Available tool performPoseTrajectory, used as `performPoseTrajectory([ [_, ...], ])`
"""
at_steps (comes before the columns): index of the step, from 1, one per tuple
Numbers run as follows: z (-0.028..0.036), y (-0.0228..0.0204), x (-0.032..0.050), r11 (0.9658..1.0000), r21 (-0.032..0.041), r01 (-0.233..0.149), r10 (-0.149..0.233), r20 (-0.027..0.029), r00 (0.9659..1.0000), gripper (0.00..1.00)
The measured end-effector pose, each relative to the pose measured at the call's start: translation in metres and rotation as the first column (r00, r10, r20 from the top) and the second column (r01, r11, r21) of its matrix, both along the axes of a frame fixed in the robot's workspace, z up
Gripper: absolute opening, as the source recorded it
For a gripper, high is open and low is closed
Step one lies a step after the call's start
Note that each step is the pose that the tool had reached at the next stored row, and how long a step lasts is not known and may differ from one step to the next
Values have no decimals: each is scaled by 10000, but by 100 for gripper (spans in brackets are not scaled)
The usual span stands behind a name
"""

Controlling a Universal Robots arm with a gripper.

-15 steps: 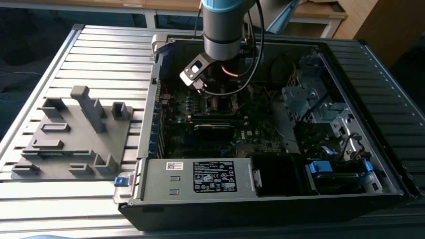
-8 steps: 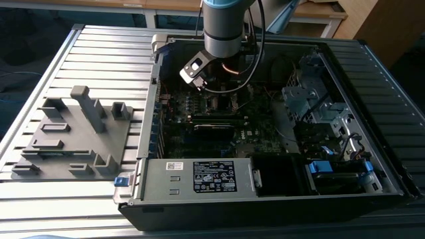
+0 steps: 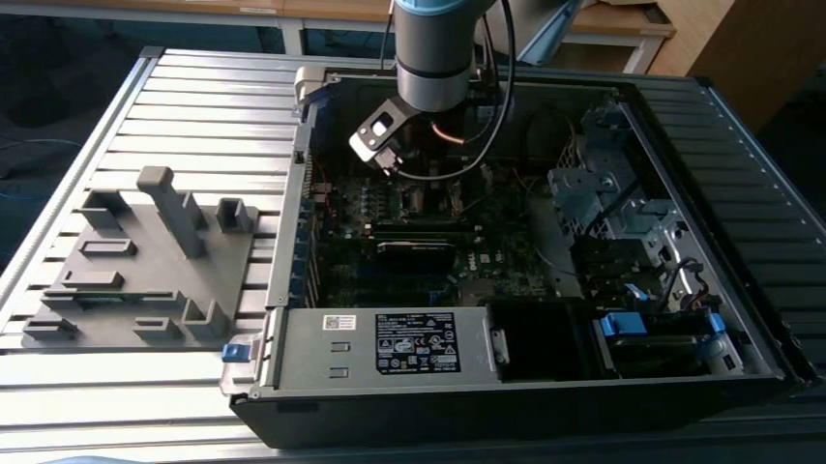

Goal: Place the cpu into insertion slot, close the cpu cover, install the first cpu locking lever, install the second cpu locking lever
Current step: 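Place the cpu into insertion slot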

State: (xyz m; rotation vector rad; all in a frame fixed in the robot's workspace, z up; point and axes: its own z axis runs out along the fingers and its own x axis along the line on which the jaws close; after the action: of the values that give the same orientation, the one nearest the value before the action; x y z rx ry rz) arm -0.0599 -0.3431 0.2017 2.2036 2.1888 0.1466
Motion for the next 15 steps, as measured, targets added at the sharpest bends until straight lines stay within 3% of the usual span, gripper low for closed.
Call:
performPoseTrajectory([
  [1,1,0,0,10000,-1,0,0,0,10000,46],
  [4,3,0,0,10000,0,0,0,0,10000,29],
  [5,4,0,0,10000,0,0,0,0,10000,29],
  [9,7,0,0,10000,0,0,0,0,10000,11],
  [15,11,0,0,10000,0,0,0,0,10000,11],
])
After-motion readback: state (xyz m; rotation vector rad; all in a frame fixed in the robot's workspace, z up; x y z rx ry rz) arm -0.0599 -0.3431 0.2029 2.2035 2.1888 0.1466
